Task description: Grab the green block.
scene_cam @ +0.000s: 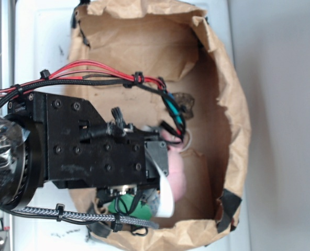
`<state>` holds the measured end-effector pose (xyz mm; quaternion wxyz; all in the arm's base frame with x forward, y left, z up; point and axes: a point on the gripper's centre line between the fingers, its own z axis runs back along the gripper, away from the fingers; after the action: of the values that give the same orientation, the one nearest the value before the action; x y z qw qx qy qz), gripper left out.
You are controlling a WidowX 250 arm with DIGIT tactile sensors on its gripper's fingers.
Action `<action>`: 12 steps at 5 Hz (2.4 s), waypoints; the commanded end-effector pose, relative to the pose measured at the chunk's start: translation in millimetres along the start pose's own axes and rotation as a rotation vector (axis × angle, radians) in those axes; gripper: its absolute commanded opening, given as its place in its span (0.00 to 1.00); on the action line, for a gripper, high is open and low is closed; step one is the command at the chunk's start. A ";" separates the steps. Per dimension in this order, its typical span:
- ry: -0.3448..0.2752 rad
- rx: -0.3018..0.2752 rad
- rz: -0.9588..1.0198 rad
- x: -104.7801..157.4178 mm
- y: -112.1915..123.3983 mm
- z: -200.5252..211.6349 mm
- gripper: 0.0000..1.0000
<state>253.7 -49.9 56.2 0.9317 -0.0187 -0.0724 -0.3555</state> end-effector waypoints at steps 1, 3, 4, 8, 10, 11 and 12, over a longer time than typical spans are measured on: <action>-0.054 0.033 -0.013 11.9 -7.4 18.0 1.00; -0.263 -0.193 0.171 17.4 8.2 15.2 1.00; -0.255 -0.231 0.222 23.6 7.7 19.5 1.00; -0.210 -0.149 0.075 25.4 -71.8 -6.7 1.00; -0.101 -0.362 0.040 37.4 -50.6 -9.8 1.00; -0.098 -0.398 0.030 41.7 -47.6 -10.9 1.00; -0.169 -0.342 -0.010 32.8 -76.5 -15.0 1.00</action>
<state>240.9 -116.3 33.6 0.9162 -0.2028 -0.0815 -0.3358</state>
